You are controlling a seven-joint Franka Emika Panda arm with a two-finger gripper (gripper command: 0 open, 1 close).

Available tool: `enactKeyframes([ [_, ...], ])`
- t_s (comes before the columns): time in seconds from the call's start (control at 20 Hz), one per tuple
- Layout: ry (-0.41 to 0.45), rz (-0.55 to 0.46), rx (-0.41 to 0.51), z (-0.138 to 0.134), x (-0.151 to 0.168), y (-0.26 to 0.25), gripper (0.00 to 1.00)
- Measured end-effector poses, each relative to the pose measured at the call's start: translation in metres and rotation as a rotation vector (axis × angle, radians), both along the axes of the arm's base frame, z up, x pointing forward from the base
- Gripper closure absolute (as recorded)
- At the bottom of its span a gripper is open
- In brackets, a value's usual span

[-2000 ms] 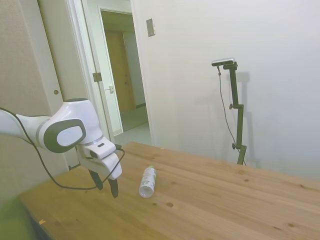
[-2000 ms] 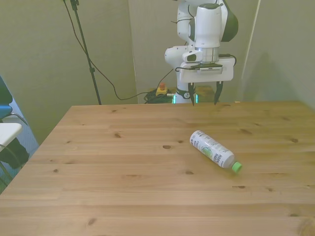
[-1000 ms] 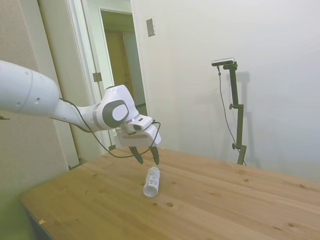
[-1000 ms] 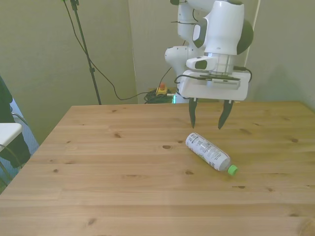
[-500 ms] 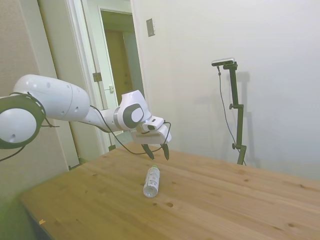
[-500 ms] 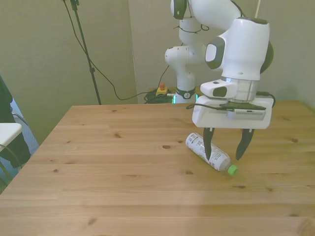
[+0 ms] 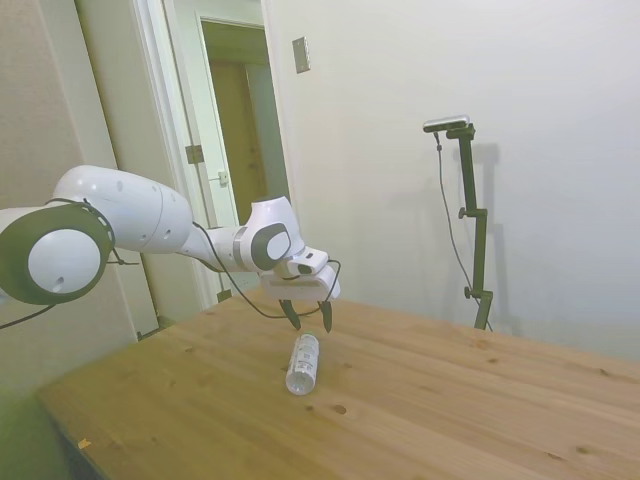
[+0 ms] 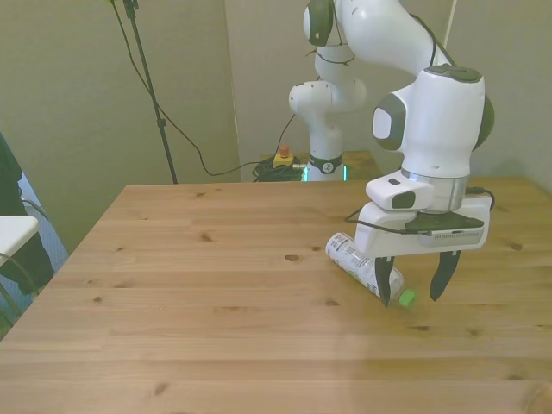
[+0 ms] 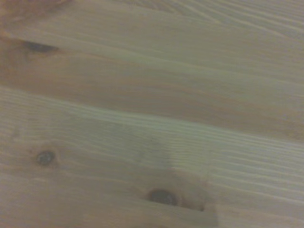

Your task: Stand the water bottle

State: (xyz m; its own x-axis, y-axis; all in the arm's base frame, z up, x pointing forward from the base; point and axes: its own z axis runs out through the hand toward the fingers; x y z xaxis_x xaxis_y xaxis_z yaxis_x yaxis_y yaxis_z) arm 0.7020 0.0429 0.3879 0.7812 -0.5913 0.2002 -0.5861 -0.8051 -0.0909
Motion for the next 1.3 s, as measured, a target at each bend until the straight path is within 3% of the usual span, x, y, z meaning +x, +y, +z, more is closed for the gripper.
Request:
enactKeyframes([
  [0.45, 0.072, 0.039, 0.008, -0.017, -0.004, -0.003, 0.00],
  [0.5, 0.077, 0.037, 0.007, -0.019, -0.004, -0.005, 1.00],
  [1.3, 0.105, -0.003, 0.018, -0.030, -0.001, -0.020, 1.00],
])
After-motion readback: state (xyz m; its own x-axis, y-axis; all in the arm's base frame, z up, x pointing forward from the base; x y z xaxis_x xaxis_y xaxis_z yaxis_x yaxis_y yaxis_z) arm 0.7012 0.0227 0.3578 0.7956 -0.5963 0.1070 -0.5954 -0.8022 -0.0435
